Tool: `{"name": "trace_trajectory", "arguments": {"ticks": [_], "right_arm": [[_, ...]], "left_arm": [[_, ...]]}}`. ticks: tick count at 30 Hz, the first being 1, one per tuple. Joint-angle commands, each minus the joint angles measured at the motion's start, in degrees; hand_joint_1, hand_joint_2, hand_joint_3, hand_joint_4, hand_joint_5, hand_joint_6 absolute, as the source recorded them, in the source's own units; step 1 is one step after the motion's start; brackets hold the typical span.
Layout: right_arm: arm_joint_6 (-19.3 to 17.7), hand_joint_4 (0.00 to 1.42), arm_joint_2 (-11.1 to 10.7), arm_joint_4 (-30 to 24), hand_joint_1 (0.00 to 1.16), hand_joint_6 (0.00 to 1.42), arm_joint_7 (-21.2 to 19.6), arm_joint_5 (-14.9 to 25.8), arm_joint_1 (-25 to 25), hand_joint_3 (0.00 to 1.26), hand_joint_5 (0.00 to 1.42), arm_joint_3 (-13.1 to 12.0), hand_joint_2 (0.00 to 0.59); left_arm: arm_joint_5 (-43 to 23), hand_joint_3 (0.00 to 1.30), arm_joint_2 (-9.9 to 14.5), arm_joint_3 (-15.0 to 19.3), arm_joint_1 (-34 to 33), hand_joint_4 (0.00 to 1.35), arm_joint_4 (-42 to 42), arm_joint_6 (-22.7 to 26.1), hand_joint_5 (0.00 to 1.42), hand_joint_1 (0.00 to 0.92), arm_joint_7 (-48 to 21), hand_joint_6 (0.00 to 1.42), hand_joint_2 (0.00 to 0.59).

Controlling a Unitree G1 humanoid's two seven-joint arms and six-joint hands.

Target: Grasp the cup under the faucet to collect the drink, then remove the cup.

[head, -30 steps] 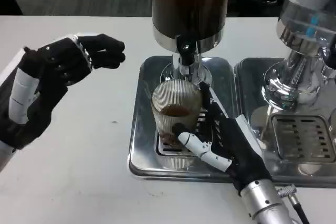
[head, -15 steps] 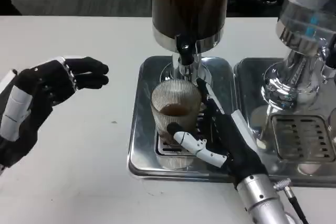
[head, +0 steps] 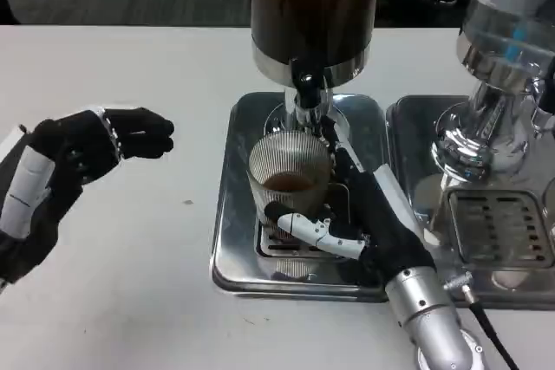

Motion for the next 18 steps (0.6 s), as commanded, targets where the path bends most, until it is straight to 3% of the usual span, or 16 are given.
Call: {"name": "trace_trajectory", "arguments": {"ticks": [1,8,13,18], "right_arm": [[0.7,0.00,-0.5,1.5,0.72,0.08,-1.2,-1.1,-1.3,0.00,0.00,0.3,0.170],[0.0,0.00,-0.2,4.0,0.76,0.18,-0.8,-0.3,-2.5,0.00,0.01,0.5,0.169],[-0.3,0.00,0.9,6.9,0.77,0.24,-0.6,0.1,-3.8,0.00,0.11,1.1,0.170],[-0.2,0.11,1.3,8.1,0.77,0.34,-1.5,-0.4,-4.0,0.07,0.19,1.8,0.179]], "left_arm": [[0.3,0.52,0.2,0.2,1.1,0.40,0.6,-0.6,0.40,0.000,0.7,0.37,0.114],[0.5,0.52,0.6,0.3,1.2,0.40,1.4,-0.4,0.41,0.000,1.0,0.38,0.116],[0.7,0.53,0.9,0.3,1.2,0.40,1.5,-0.4,0.41,0.000,1.0,0.38,0.117],[0.9,0.53,1.1,0.3,1.4,0.41,1.7,-0.2,0.41,0.000,1.2,0.39,0.116]]}}
